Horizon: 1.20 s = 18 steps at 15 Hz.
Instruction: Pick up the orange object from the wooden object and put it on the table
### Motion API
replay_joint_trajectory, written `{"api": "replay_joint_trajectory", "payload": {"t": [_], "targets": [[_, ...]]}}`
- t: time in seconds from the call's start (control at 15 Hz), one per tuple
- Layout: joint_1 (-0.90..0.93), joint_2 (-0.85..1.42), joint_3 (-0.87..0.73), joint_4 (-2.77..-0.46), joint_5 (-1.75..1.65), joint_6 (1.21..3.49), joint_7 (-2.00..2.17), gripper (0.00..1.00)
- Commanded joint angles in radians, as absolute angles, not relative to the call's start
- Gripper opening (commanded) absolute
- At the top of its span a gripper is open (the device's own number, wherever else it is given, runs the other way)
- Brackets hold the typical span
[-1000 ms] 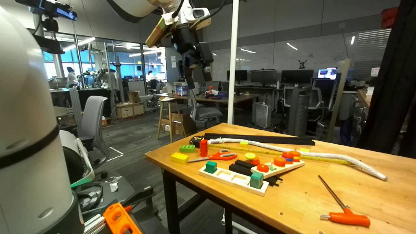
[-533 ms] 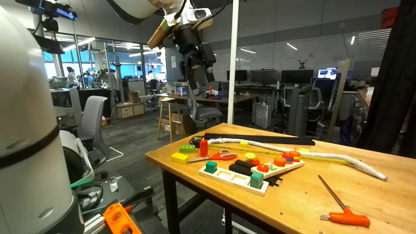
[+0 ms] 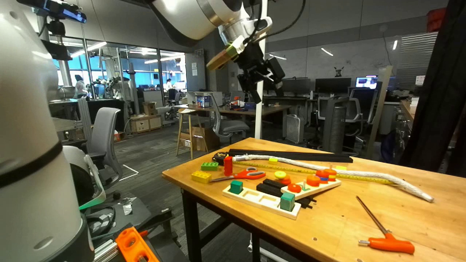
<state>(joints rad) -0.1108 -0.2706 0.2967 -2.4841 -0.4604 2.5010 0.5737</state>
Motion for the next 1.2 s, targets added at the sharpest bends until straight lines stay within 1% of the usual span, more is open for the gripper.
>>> {"api": "replay_joint_trajectory", "payload": {"t": [0.0,0.13,0.47,0.8,1.13], "targets": [[-0.141,-0.061,0.253,-2.307,-0.565,2.554,0.631,1.00],[-0.116,0.048,0.199,-2.207,-0.569,2.556,0.614,1.00],[-0.038,0.290,0.073,-1.970,-0.414,2.521,0.506,1.00],[-0.013,0.419,0.023,-1.820,-0.193,2.463,0.362,1.00],[-0.014,0.491,-0.014,-1.714,-0.088,2.311,0.322,1.00]]}}
